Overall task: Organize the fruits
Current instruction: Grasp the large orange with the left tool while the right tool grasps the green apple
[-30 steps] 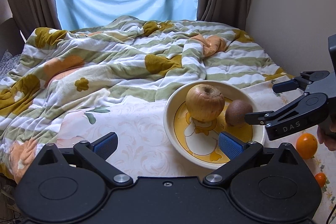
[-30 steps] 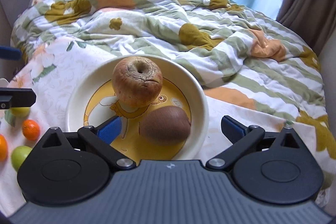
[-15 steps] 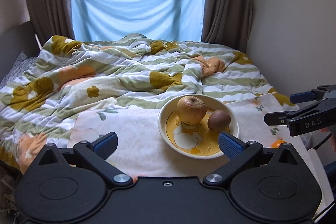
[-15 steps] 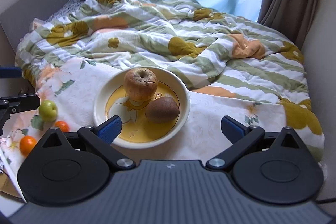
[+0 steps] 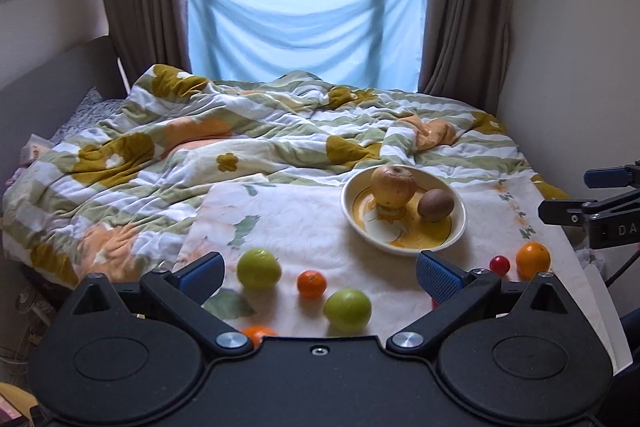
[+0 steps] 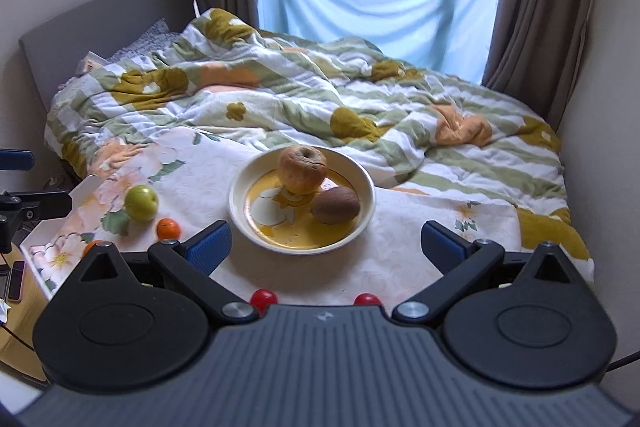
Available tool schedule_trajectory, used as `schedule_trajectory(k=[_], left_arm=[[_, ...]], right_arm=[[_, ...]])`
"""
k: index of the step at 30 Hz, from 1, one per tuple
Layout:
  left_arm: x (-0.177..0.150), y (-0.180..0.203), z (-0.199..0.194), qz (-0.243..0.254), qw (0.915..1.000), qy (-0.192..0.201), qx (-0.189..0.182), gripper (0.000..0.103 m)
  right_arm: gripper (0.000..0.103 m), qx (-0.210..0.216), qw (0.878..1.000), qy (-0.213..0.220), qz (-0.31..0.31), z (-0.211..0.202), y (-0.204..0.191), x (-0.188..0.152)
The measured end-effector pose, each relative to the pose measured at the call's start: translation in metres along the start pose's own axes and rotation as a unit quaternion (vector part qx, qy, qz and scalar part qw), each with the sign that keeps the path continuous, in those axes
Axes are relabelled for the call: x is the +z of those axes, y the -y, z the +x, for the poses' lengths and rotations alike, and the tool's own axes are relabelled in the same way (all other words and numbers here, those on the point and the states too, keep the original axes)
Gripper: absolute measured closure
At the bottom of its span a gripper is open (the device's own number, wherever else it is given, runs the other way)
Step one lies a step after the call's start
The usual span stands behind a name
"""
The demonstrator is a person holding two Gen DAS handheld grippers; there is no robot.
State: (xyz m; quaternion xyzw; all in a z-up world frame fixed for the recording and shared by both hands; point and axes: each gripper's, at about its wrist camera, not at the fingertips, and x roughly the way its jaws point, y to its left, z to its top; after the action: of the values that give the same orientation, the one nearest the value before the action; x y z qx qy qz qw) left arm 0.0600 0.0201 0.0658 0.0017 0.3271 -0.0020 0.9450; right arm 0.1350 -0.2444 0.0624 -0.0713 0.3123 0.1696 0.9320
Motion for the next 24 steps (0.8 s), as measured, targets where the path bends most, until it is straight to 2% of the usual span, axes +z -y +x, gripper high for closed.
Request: schedule_trajectory(k=[5, 11, 17, 24], left_arm=[[-0.02, -0.015, -0.01, -0.012, 0.9997, -0.012, 0.017, 0.0], [-0.043, -0.032, -0.002, -0.017, 0.9988, -0.034, 0.03, 0.0], [-0.065, -0.048, 0.023, -0.015, 0.9981, -0.057, 0.021, 0.0], [-0.082, -0.062, 0.063, 0.002, 0.9969, -0.078, 0.006, 0.002]], right_arm=[[0.0, 0.014, 1.0, 0.005, -0.002, -0.014, -0.018, -0.011], [0.0, 0.021, 1.0, -0.006, 0.003, -0.012, -0.041, -0.025], [0.0, 0.044, 0.999, -0.012, 0.005, 0.013, -0.064, -0.044], [0.0, 0.071, 0.997, -0.025, -0.02, 0.057, -0.091, -0.061]])
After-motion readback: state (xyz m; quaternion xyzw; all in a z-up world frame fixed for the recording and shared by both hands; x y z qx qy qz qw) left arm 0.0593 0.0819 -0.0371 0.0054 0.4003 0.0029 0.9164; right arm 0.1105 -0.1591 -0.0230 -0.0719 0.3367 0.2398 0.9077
